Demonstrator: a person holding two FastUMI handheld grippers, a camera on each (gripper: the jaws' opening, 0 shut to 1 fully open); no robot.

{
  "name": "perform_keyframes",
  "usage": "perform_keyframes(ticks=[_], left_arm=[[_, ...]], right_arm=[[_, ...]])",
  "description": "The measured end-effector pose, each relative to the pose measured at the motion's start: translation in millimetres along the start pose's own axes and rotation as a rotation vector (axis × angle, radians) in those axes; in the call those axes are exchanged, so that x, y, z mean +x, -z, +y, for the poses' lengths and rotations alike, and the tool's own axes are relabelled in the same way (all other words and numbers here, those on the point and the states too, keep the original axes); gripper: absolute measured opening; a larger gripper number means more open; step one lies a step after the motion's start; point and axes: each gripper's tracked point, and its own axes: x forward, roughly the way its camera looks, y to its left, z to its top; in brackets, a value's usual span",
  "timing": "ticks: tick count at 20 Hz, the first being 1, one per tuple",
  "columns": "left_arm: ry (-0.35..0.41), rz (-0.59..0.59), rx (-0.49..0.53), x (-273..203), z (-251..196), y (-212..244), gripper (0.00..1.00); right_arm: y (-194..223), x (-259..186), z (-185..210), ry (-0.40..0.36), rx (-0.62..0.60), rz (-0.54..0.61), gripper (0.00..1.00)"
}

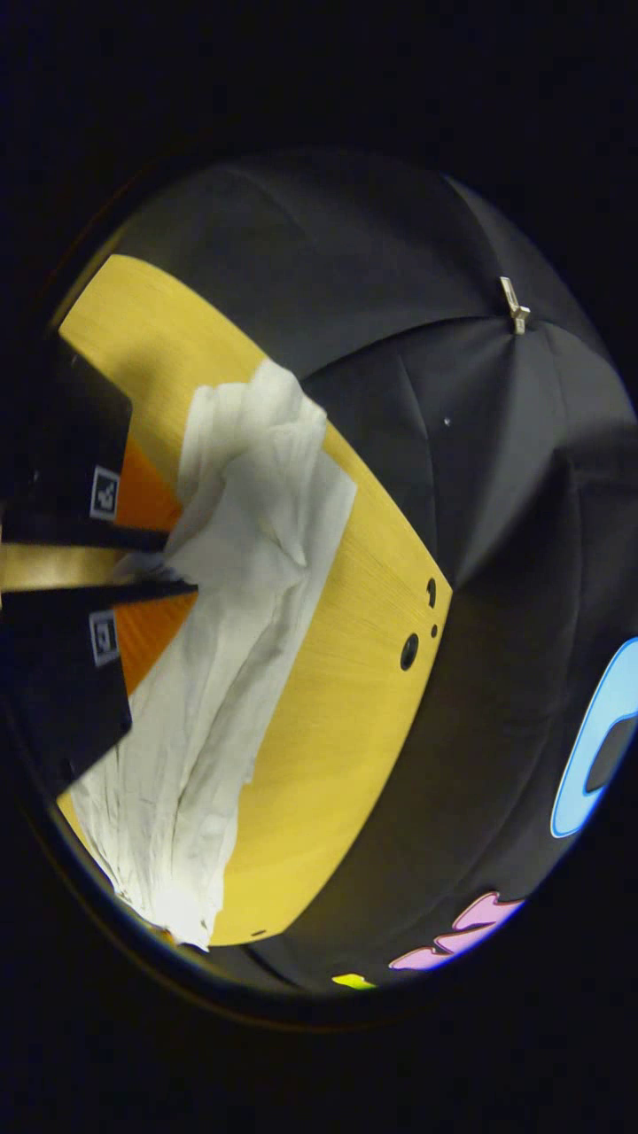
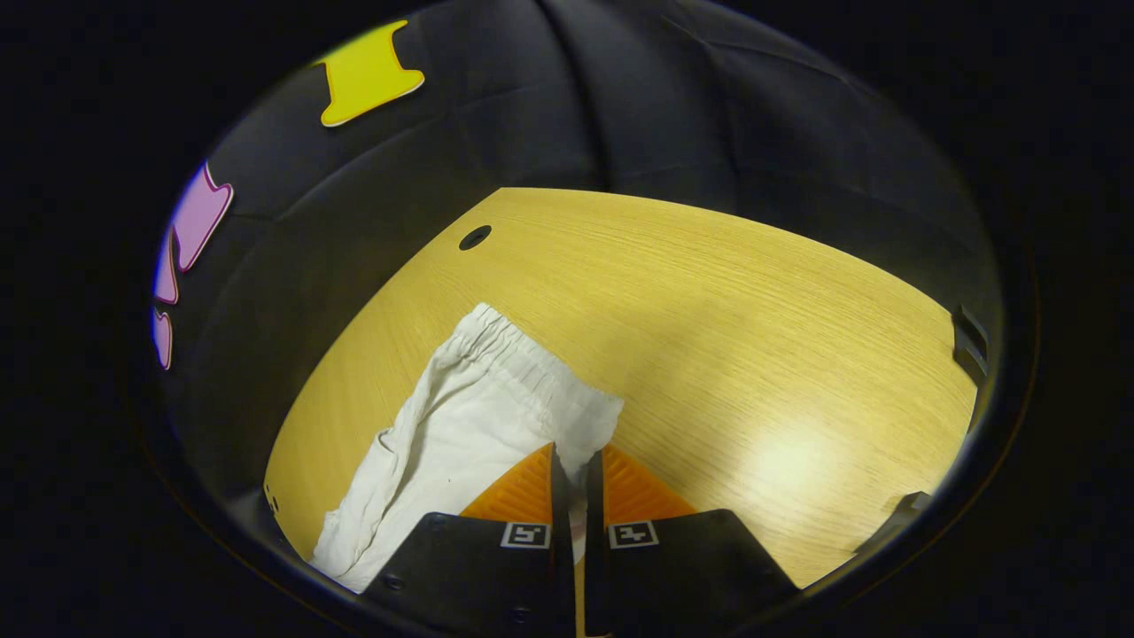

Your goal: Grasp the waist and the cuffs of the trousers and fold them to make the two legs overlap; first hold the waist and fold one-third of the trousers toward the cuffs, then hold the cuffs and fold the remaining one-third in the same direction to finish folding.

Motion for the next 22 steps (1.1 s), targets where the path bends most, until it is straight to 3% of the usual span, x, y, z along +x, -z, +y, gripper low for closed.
perform_keyframes(ticks=[1, 2, 9, 12, 18, 22], left_arm=[[0.003, -0.001, -0.019, 0, 1, 0, 0.17], [0.005, -0.003, -0.036, -1, 2, 0, 0.11], [0.037, -0.056, -0.050, -15, -2, -5, 0.08], [0.039, -0.047, -0.048, -16, -2, -2, 0.05], [0.030, -0.037, -0.051, -15, 0, 1, 0.08], [0.029, -0.032, -0.045, -13, 1, 3, 0.08]], right_arm=[[0, -1, 0, -0.004, -0.001, -0.001, 0.09], [0, -1, 0, -0.011, -0.003, -0.001, 0.09], [-19, -29, 14, -0.116, 0.006, -0.092, 0.09], [-33, -49, 32, -0.223, 0.006, -0.160, 0.09], [-39, -99, 79, -0.443, -0.087, -0.237, 0.09], [-31, -123, 134, -0.558, -0.186, -0.248, 0.09]])
